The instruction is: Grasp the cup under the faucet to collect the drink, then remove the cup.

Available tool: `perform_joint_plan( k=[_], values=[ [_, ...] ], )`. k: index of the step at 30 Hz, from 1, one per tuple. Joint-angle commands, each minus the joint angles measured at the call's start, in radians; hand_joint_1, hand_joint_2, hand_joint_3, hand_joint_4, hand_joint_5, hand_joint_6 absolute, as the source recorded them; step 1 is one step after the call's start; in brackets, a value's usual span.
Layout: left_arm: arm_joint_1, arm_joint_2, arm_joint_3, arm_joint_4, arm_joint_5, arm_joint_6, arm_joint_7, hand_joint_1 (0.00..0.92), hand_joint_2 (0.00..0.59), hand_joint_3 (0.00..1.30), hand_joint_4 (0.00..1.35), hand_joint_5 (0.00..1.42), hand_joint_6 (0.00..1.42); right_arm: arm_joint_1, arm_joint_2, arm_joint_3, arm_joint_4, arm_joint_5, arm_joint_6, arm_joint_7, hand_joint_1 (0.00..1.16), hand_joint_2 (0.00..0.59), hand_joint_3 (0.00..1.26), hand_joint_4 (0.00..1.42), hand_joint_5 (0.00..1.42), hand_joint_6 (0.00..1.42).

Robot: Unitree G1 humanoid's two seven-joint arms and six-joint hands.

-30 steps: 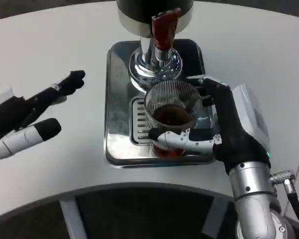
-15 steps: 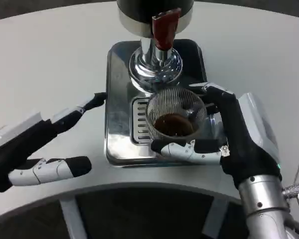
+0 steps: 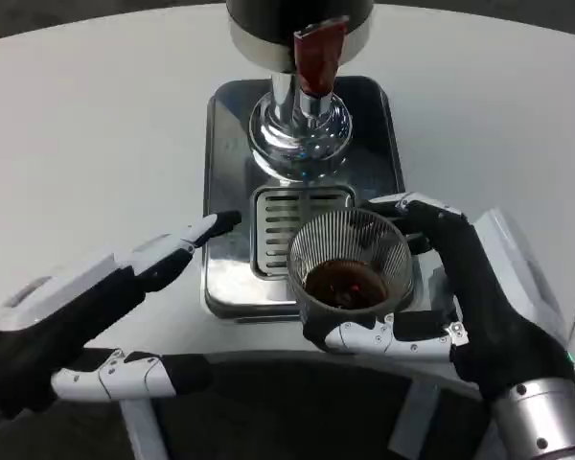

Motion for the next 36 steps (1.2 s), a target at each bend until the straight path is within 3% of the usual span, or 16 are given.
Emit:
perform_joint_plan(
  k=[1, 12, 21, 36],
  values=[
    [0.038, -0.013, -0.012, -0.037, 0.031, -0.022, 0.036, 0.0, 0.011, 0.0, 0.0, 0.0, 0.0, 0.024, -0.004, 0.001, -0.059, 0.011, -0.039, 0.012, 1.16, 0.074, 0.93, 1.02, 1.12, 1.42],
    [0.091, -0.026, -0.021, -0.097, 0.037, -0.027, 0.06, 0.0, 0.003, 0.0, 0.0, 0.0, 0.0, 0.077, -0.023, 0.008, -0.103, 0.023, -0.053, 0.049, 1.16, 0.074, 0.93, 1.02, 1.12, 1.42],
    [0.153, -0.047, -0.027, -0.168, 0.045, -0.014, 0.077, 0.0, 0.0, 0.0, 0.0, 0.0, 0.0, 0.11, -0.026, 0.046, -0.148, 0.019, -0.051, 0.086, 1.16, 0.074, 0.93, 1.02, 1.12, 1.42],
    [0.252, -0.074, -0.01, -0.33, 0.107, 0.113, 0.129, 0.0, 0.017, 0.0, 0.0, 0.0, 0.0, 0.198, -0.022, 0.103, -0.235, 0.0, -0.043, 0.138, 1.16, 0.074, 0.93, 1.02, 1.12, 1.42]
  ],
)
